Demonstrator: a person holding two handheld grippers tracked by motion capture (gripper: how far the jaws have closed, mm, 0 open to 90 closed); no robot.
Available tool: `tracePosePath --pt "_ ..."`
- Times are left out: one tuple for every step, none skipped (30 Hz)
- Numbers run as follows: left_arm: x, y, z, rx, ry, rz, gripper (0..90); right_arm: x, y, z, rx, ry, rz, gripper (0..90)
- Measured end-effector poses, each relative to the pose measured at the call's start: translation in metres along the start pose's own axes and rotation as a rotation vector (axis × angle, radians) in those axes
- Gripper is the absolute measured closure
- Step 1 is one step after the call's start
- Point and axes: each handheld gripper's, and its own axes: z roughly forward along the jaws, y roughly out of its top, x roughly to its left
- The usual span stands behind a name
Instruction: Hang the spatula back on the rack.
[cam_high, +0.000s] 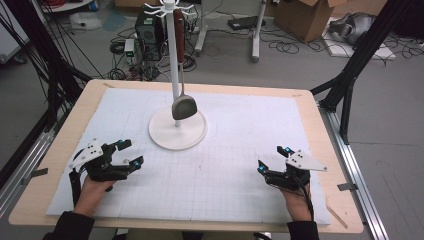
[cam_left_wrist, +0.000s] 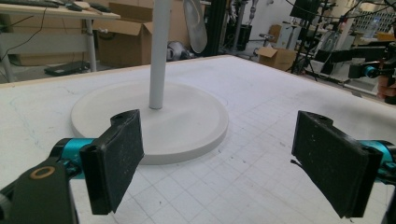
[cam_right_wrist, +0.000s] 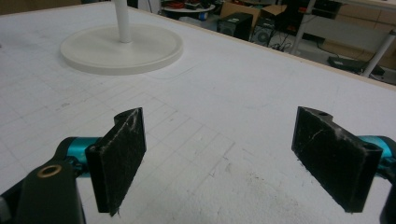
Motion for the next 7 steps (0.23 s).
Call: tracePosePath --pt "0.0 0.0 -0.0001 0.0 -0.001 0.0 16.9 -0.0001 -0.0003 -0.0001 0.0 0.0 0.001 16.5" --pt "0.0 -0.0002 -0.0001 0.0 -0.001 -0.001 16.9 0.0 -0.0007 -0.0001 -0.002 -0.001 0.002 16.5" --pt "0.0002 -0.0003 -0.0002 0.001 0.0 -0.002 16.9 0.0002 -0.0011 -0.0002 -0.003 0.0 0.007 16.5" --pt "0.0004 -0.0005 -0.0003 0.002 0.002 -0.003 16.9 0.0002 -0.0018 -0.0006 0.001 -0.001 0.009 16.5" --pt "0.001 -0.0005 -0.0005 0.005 0.001 -0.002 16.9 -0.0002 -0.0024 -0.0006 -0.004 -0.005 0.007 16.5" --pt "0.0012 -0.0007 -0.0006 0.005 0.003 -0.004 16.9 -0.0005 -0.0034 -0.0011 -0.001 -0.003 0.012 16.5" --pt "0.0016 -0.001 -0.0008 0.006 0.003 -0.004 16.9 -0.0012 -0.004 -0.0013 0.0 -0.002 0.009 16.5"
